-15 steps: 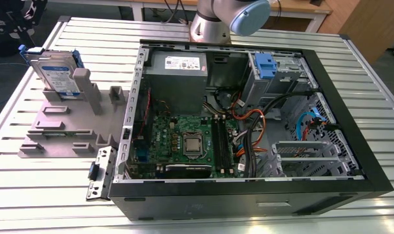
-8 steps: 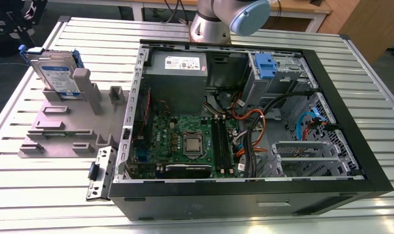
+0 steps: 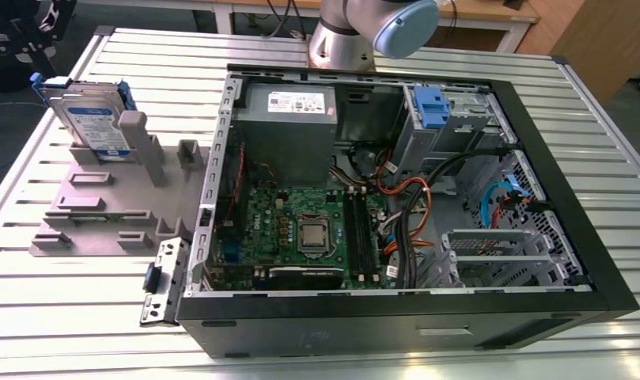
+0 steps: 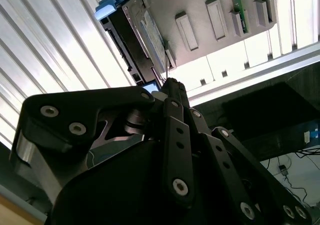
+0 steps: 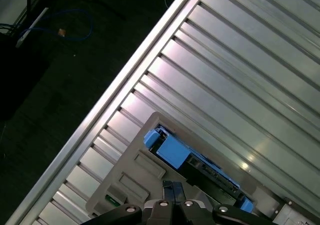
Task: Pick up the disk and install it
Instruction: 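Pick up the disk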
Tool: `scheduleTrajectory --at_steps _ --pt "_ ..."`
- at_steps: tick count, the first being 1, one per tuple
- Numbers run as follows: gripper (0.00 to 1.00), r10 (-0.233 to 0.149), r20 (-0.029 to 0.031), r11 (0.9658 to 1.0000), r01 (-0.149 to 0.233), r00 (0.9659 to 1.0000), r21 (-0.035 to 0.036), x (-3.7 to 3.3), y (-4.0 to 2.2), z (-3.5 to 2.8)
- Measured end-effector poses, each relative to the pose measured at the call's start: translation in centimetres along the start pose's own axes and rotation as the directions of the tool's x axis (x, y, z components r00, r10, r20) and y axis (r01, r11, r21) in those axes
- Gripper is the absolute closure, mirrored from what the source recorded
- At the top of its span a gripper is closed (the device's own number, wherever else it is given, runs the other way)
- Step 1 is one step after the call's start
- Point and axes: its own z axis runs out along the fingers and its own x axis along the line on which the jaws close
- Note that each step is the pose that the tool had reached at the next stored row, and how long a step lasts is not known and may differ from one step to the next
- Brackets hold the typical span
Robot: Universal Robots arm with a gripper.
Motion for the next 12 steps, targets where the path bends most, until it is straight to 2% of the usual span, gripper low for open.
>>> scheduleTrajectory --at_steps 12 --pt "0.89 -0.02 -0.0008 0.9998 0.02 0.9998 0.0002 0.0 0.0 0.0"
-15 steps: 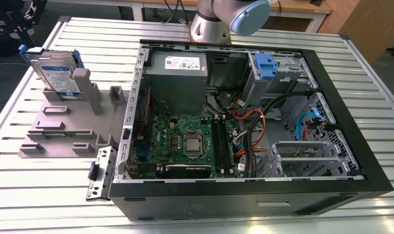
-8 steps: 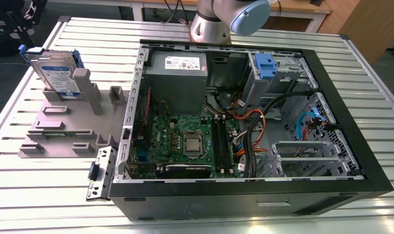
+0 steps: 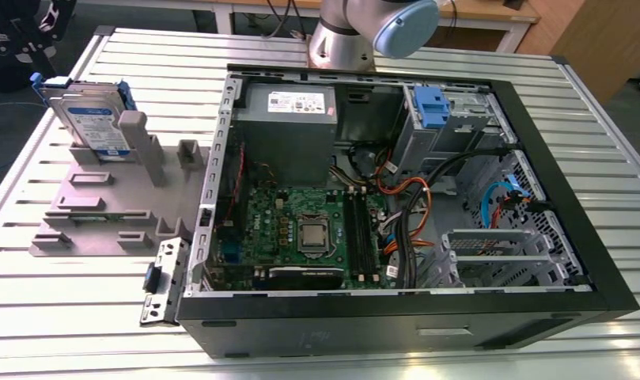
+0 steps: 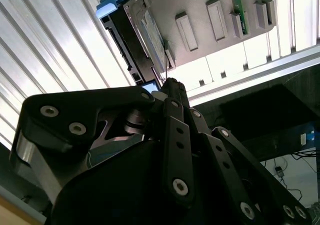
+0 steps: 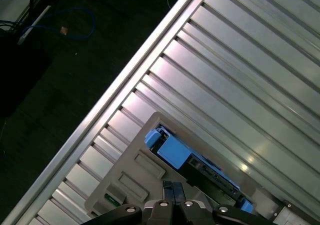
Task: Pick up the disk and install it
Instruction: 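Pick up the disk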
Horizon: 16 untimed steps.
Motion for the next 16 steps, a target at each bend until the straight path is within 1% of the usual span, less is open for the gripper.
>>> scheduleTrajectory --at_steps 16 --pt "0.89 -0.024 -0.0011 0.9997 0.024 0.9997 0.0002 0.0 0.0 0.0"
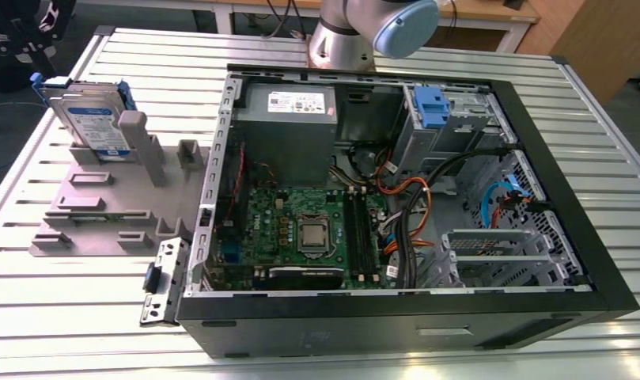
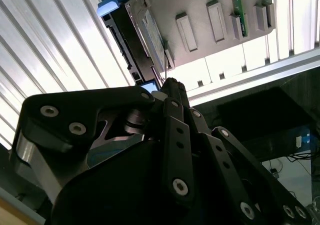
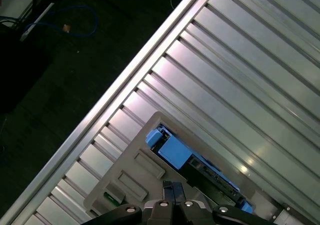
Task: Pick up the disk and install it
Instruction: 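Pick up the disk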
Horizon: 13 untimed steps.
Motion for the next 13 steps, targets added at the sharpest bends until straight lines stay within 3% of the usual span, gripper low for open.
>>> scheduleTrajectory --at_steps 13 --pt "0.89 -0.003 -0.0001 1.0 0.003 1.0 0.0 0.0 0.0 0.0"
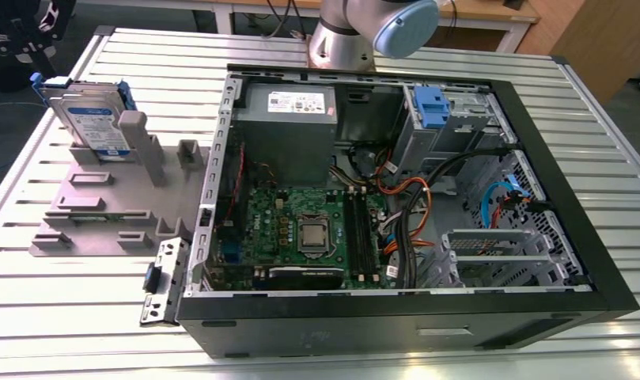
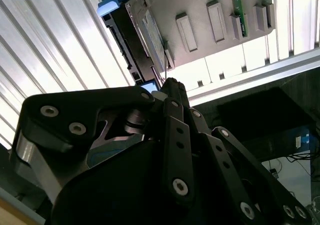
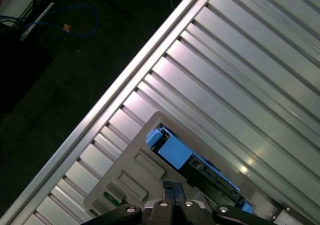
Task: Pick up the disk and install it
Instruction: 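Pick up the disk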
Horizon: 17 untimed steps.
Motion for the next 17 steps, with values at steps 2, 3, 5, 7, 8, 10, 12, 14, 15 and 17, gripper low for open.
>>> scheduleTrajectory --at_steps 2,3,5,7,8,10,12,14,15,17 --pt "0.89 -0.005 -0.0002 1.0 0.005 1.0 0.0001 0.0 0.0 0.0" --pt "0.89 -0.01 -0.0003 1.0 0.01 1.0 0.0001 0.0 0.0 0.0" --pt "0.89 -0.027 -0.0012 0.9996 0.027 0.9996 0.0002 0.0 0.0 0.0" --pt "0.89 -0.051 -0.0021 0.9987 0.051 0.9987 0.0005 0.0 0.0 0.0" --pt "0.89 -0.061 -0.0026 0.9981 0.061 0.9981 0.0005 0.0 0.0 0.0" --pt "0.89 -0.082 -0.0035 0.9966 0.082 0.9966 0.0007 0.0 0.0 0.0" --pt "0.89 -0.102 -0.0043 0.9948 0.102 0.9947 0.0008 0.0 0.0 0.0" --pt "0.89 -0.123 -0.0052 0.9924 0.123 0.9924 0.001 0.0 0.0 0.0" --pt "0.89 -0.133 -0.0056 0.9911 0.133 0.991 0.001 0.0 0.0 0.0" --pt "0.89 -0.155 -0.0066 0.9879 0.155 0.9878 0.0011 0.0 0.0 0.0"
